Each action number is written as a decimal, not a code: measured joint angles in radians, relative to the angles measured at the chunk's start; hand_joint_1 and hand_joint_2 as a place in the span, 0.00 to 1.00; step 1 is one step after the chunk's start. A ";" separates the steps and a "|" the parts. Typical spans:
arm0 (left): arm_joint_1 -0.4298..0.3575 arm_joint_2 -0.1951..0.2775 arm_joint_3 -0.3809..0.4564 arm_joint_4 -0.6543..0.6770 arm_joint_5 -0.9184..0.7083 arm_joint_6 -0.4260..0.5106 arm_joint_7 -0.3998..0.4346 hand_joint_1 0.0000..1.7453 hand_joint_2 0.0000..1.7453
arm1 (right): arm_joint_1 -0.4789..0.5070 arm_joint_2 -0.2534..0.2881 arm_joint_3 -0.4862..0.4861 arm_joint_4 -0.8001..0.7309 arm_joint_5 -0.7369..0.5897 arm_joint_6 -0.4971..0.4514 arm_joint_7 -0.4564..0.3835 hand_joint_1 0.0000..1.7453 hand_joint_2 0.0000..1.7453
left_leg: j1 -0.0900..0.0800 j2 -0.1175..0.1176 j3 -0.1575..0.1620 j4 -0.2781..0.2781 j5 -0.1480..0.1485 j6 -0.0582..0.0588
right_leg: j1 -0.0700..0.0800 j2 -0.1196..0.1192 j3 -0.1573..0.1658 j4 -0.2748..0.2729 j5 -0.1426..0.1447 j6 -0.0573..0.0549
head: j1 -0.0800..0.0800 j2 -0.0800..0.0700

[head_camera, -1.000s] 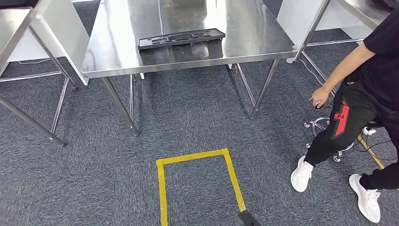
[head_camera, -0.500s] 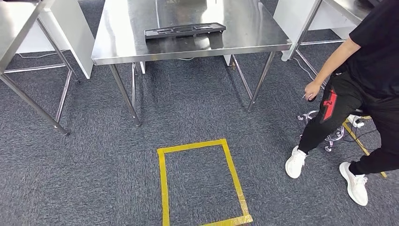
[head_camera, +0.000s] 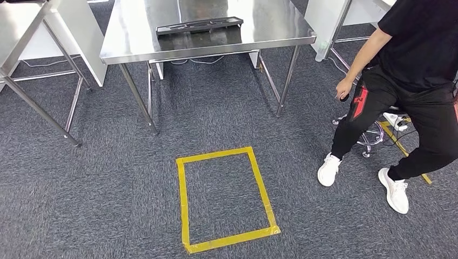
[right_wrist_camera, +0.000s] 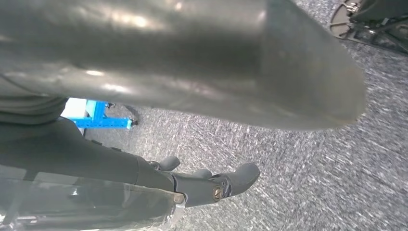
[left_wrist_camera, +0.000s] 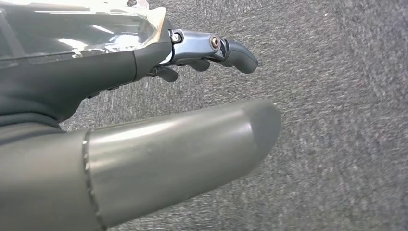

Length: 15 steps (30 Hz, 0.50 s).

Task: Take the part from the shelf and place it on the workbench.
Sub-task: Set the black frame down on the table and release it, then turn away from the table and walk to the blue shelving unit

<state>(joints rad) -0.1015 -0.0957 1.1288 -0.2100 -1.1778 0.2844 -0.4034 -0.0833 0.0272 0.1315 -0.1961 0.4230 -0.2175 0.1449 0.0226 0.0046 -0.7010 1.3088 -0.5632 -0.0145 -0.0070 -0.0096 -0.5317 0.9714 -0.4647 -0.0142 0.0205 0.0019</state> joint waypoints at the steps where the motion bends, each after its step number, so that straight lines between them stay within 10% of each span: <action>1: 0.000 0.000 -0.004 0.000 -0.004 -0.001 0.001 0.00 0.00 | -0.001 0.000 -0.001 0.000 0.000 -0.002 -0.006 0.00 0.00 | 0.000 -0.003 0.022 0.001 0.037 0.003 | 0.001 0.003 -0.017 0.004 0.012 0.003 | 0.000 0.000; 3: 0.001 -0.001 -0.010 0.000 -0.007 0.000 0.014 0.00 0.00 | -0.005 0.002 -0.002 0.000 -0.001 -0.003 -0.014 0.00 0.00 | 0.000 -0.029 0.120 -0.098 0.073 0.013 | 0.003 0.015 -0.051 0.016 0.033 0.013 | 0.000 0.000; 6: 0.002 0.001 -0.012 0.000 -0.006 0.002 0.035 0.00 0.00 | -0.013 0.006 -0.005 0.000 -0.002 -0.002 -0.017 0.00 0.00 | -0.004 -0.060 0.252 -0.294 0.009 0.028 | 0.008 0.033 -0.082 0.031 0.059 0.030 | 0.001 0.000; 9: 0.003 -0.002 -0.014 0.000 -0.007 0.004 0.043 0.00 0.00 | -0.012 0.005 -0.008 0.002 -0.007 -0.001 -0.017 0.00 0.00 | -0.008 -0.029 0.245 -0.327 0.013 0.053 | 0.013 0.041 -0.113 0.053 0.070 0.047 | 0.002 0.000; 13: 0.006 -0.003 -0.015 0.000 -0.007 0.006 0.045 0.00 0.00 | -0.008 0.006 -0.009 0.005 -0.009 0.000 -0.014 0.00 0.00 | -0.007 0.015 0.212 -0.332 0.046 0.070 | 0.004 0.026 -0.201 0.268 -0.050 0.042 | 0.006 0.000; 15: 0.007 -0.004 -0.015 0.000 -0.007 0.006 0.045 0.00 0.00 | -0.006 0.004 -0.009 0.006 -0.010 0.000 -0.013 0.00 0.00 | -0.006 0.039 0.197 -0.330 0.057 0.064 | -0.006 0.022 -0.195 0.317 -0.078 0.057 | 0.006 0.000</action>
<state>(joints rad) -0.0945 -0.1001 1.1143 -0.2095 -1.1845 0.2904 -0.3586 -0.0892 0.0315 0.1223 -0.1900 0.4132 -0.2178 0.1316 0.0166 0.0436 -0.5036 0.9788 -0.5067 0.0496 -0.0131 0.0125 -0.7266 1.2881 -0.5429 0.0432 0.0266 0.0019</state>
